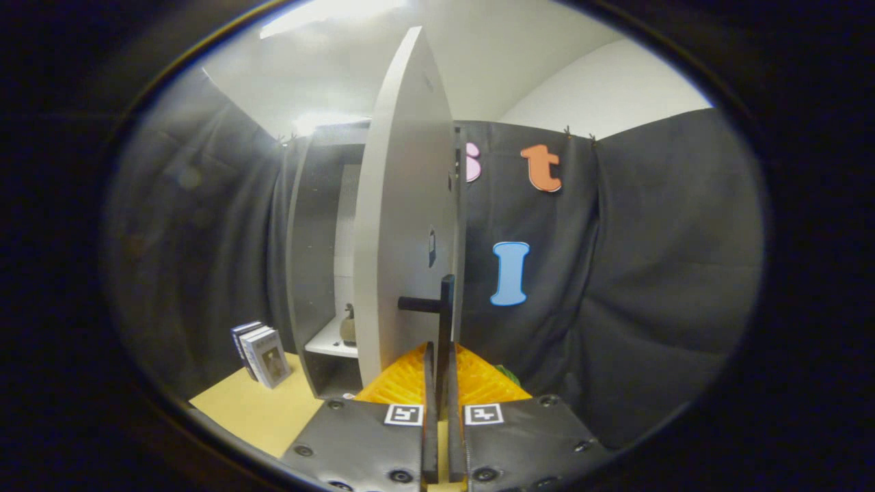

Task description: Open the shoe cabinet door, grab the shoes and put them into the shoe cabinet, then close the shoe cabinet door.

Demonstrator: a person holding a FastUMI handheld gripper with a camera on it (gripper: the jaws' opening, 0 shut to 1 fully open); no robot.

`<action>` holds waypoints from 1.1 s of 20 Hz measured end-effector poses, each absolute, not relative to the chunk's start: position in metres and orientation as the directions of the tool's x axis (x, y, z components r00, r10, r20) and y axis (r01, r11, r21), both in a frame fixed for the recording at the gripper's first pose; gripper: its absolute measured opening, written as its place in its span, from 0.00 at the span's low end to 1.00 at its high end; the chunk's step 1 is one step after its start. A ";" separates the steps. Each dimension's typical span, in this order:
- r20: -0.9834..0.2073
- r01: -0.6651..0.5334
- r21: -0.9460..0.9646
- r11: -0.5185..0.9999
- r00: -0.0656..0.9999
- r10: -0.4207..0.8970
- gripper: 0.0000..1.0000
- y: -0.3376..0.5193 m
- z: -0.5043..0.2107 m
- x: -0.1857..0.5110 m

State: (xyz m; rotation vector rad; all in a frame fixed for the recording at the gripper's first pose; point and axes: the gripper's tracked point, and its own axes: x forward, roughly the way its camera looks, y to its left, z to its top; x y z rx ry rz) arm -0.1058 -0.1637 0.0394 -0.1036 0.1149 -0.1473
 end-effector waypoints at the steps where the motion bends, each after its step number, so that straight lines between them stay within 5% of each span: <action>1: -0.105 0.156 -0.106 0.982 0.980 -0.167 0.11 -0.170 0.040 -0.109; 12: -0.058 0.337 -0.118 0.934 0.937 -0.345 0.09 -0.252 0.056 -0.141; 22: -0.080 0.272 -0.091 0.958 0.957 -0.279 0.10 -0.192 0.022 -0.163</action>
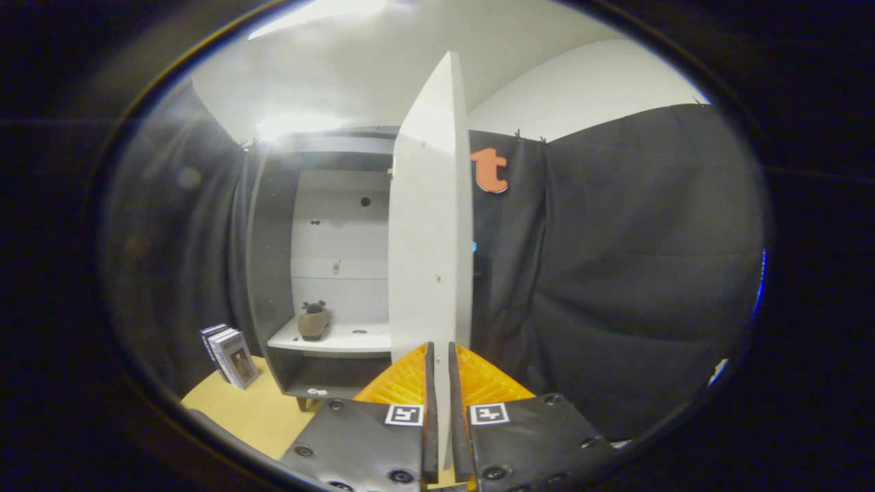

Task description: Open the shoe cabinet door, grab the shoes and put them into the shoe cabinet, then close the shoe cabinet door.

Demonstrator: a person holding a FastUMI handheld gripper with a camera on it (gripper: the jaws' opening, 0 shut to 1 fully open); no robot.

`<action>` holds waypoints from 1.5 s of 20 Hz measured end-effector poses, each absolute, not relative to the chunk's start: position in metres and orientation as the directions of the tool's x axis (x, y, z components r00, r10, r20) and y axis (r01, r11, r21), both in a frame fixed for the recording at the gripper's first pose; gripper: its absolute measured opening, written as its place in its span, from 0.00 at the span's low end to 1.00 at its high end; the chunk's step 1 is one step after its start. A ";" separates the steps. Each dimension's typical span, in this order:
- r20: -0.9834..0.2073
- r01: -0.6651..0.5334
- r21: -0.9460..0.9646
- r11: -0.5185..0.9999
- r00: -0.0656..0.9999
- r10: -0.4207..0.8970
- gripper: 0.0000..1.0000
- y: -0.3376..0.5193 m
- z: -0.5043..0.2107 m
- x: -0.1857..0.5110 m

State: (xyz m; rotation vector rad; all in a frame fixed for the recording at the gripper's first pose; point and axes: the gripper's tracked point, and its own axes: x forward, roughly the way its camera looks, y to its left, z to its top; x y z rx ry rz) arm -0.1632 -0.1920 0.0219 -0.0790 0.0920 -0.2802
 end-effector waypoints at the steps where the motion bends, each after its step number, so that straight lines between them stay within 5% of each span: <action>1: -0.097 0.253 -0.086 0.963 0.960 -0.261 0.10 -0.183 0.011 -0.162; 14: -0.386 0.060 -0.081 0.995 0.919 -0.086 0.21 -0.078 -0.170 -0.129; 25: -0.692 0.009 -0.073 0.997 0.720 -0.057 0.22 -0.055 -0.351 -0.133; 30: -0.762 0.014 -0.083 0.996 0.644 -0.073 0.30 -0.061 -0.408 -0.132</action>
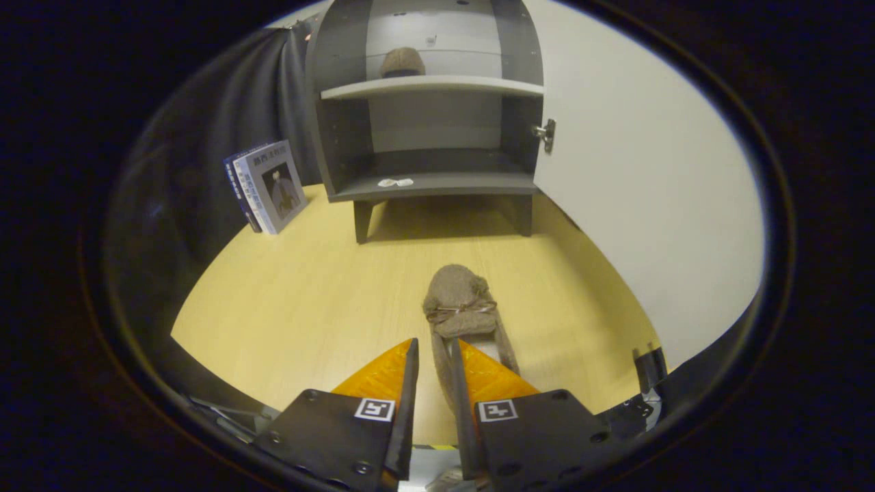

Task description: Open the shoe cabinet door, grab the shoes and put them into the shoe cabinet, then close the shoe cabinet door.

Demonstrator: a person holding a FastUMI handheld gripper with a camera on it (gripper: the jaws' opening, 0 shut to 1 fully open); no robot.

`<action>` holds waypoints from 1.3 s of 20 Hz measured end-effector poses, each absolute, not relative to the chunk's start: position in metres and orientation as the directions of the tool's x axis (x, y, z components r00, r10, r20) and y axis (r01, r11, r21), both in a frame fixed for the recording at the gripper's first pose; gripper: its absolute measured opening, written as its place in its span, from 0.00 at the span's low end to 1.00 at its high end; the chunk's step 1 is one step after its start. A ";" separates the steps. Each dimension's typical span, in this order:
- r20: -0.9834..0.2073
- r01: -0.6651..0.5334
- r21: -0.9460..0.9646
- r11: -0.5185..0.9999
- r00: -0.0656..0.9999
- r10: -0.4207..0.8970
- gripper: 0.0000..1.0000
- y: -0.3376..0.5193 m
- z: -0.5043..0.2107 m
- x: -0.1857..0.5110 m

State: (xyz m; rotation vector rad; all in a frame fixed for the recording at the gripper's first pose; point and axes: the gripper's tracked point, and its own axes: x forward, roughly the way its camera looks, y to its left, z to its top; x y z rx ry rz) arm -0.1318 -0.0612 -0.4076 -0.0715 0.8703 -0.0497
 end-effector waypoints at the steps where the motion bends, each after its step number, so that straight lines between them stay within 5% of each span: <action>1: -0.771 0.012 -0.088 0.996 0.632 -0.076 0.30 -0.062 -0.415 -0.132; 17: -0.830 -0.035 -0.129 0.991 0.551 -0.089 0.30 -0.068 -0.480 -0.116; 18: -0.833 -0.035 -0.138 0.990 0.545 -0.097 0.16 -0.068 -0.483 -0.118; 19: -0.827 -0.036 -0.145 0.989 0.553 -0.101 0.16 -0.068 -0.477 -0.118; 20: -0.828 -0.039 -0.140 0.989 0.552 -0.096 0.04 -0.068 -0.478 -0.116; 26: -0.798 -0.012 -0.147 0.989 0.593 -0.111 0.03 -0.069 -0.458 -0.096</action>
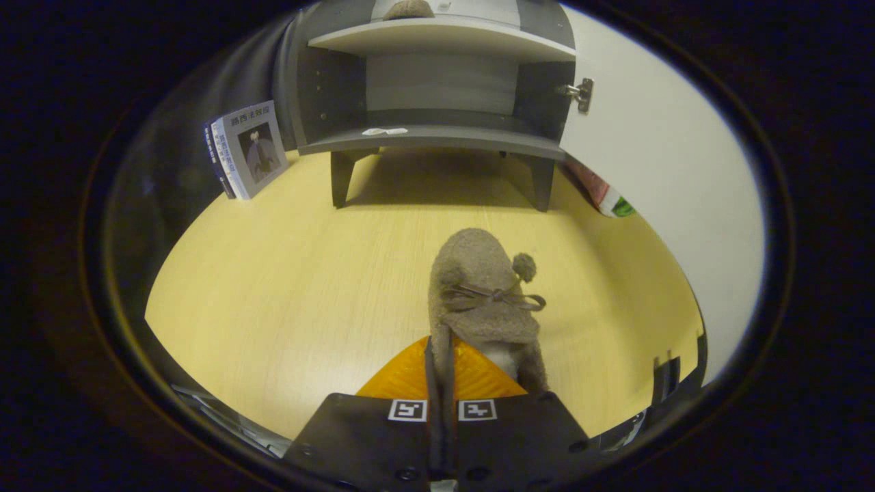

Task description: Open the shoe cabinet door, grab the shoes and put them into the shoe cabinet, then close the shoe cabinet door.

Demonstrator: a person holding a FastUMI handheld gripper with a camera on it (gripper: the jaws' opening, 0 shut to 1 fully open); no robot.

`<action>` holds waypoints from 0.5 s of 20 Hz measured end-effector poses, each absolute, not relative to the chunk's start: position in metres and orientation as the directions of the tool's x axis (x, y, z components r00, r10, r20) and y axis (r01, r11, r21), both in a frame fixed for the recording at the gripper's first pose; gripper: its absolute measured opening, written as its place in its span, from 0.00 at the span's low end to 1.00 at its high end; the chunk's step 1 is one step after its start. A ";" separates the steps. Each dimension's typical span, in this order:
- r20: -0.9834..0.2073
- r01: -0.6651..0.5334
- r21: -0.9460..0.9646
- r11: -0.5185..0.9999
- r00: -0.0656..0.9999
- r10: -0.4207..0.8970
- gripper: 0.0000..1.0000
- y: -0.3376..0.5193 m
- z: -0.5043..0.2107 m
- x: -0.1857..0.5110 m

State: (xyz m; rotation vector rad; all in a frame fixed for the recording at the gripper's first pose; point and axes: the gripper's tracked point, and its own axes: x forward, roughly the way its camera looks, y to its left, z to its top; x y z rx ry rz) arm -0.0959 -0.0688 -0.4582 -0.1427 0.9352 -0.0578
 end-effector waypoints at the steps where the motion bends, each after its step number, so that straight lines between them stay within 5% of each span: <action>1: -0.792 -0.006 -0.149 0.989 0.600 -0.115 0.03 -0.069 -0.452 -0.091; 10: -0.672 0.047 -0.180 0.983 0.724 -0.158 0.03 -0.068 -0.351 -0.035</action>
